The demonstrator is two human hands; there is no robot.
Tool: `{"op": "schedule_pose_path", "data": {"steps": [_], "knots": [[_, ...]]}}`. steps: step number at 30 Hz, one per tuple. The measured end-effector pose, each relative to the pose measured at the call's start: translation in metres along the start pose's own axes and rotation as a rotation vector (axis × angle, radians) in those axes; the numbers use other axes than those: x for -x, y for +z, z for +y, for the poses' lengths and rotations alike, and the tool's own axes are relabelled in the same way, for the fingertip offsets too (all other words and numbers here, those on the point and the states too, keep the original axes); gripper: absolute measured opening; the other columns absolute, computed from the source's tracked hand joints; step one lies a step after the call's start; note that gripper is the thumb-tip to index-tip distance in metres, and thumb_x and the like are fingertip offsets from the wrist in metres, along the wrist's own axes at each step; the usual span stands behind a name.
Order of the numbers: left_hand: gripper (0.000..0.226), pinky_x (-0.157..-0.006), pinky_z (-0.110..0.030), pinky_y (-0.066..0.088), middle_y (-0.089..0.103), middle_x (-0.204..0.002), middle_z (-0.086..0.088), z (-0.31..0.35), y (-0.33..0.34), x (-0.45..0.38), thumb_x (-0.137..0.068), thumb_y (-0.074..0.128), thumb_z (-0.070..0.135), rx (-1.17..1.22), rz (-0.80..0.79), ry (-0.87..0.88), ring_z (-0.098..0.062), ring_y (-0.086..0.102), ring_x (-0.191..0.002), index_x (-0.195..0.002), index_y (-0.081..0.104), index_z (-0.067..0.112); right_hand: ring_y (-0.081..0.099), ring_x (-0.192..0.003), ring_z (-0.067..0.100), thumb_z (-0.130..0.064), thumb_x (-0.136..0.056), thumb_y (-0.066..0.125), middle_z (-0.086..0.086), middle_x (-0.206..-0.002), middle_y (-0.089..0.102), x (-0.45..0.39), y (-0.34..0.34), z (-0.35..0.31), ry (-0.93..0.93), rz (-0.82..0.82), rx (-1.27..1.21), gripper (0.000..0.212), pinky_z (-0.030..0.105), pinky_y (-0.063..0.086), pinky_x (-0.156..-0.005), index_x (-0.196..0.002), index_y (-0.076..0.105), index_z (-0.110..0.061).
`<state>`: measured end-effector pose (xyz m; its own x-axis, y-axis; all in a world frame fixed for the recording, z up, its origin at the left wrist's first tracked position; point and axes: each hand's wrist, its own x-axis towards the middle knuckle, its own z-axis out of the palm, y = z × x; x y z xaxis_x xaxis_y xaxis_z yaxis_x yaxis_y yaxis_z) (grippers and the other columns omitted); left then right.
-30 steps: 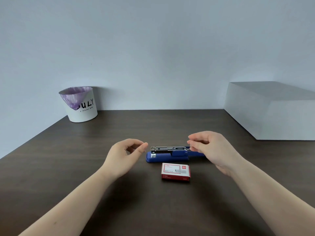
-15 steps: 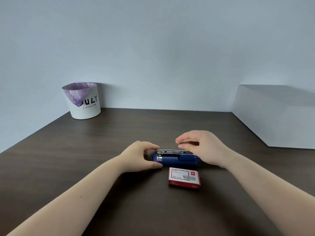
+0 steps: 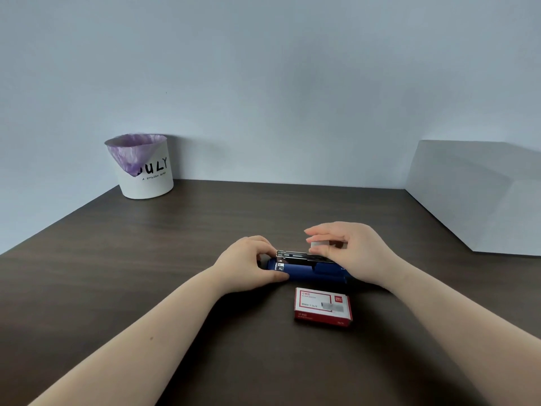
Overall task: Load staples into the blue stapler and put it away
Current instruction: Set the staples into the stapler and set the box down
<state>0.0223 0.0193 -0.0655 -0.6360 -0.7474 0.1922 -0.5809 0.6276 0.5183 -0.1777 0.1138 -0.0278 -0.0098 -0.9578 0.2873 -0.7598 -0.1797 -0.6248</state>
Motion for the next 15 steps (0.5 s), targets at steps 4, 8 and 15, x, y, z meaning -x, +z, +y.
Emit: {"op": "schedule_pose_path", "data": {"steps": [4, 8, 15], "knots": [[0.035, -0.078, -0.027, 0.045, 0.057, -0.094, 0.015, -0.0018, 0.0024, 0.0008, -0.065, 0.075, 0.047, 0.017, 0.019, -0.006, -0.004, 0.049, -0.08, -0.093, 0.07, 0.025, 0.062, -0.099, -0.005, -0.025, -0.082, 0.069, -0.015, -0.102, 0.072, 0.0029, 0.0026, 0.0016, 0.006, -0.041, 0.009, 0.033, 0.001, 0.038, -0.087, -0.114, 0.066, -0.03], [0.036, -0.078, -0.027, 0.045, 0.056, -0.094, 0.017, -0.0031, 0.0041, 0.0014, -0.065, 0.074, 0.049, 0.023, 0.023, -0.011, -0.006, 0.049, -0.082, -0.093, 0.069, 0.027, 0.06, -0.093, -0.013, -0.024, -0.082, 0.068, -0.014, -0.103, 0.072, 0.0049, 0.0041, 0.0046, 0.01, -0.056, 0.011, 0.035, -0.005, 0.035, -0.084, -0.117, 0.065, -0.028], [0.033, -0.084, -0.03, 0.048, 0.056, -0.095, 0.018, -0.0013, 0.0039, 0.0043, -0.067, 0.074, 0.047, 0.028, 0.031, -0.007, -0.007, 0.052, -0.091, -0.094, 0.068, 0.029, 0.057, -0.087, -0.023, -0.023, -0.082, 0.069, -0.017, -0.095, 0.071, 0.0015, 0.0073, 0.0094, 0.022, -0.051, -0.008, 0.032, -0.007, 0.034, -0.081, -0.114, 0.067, -0.025]]}}
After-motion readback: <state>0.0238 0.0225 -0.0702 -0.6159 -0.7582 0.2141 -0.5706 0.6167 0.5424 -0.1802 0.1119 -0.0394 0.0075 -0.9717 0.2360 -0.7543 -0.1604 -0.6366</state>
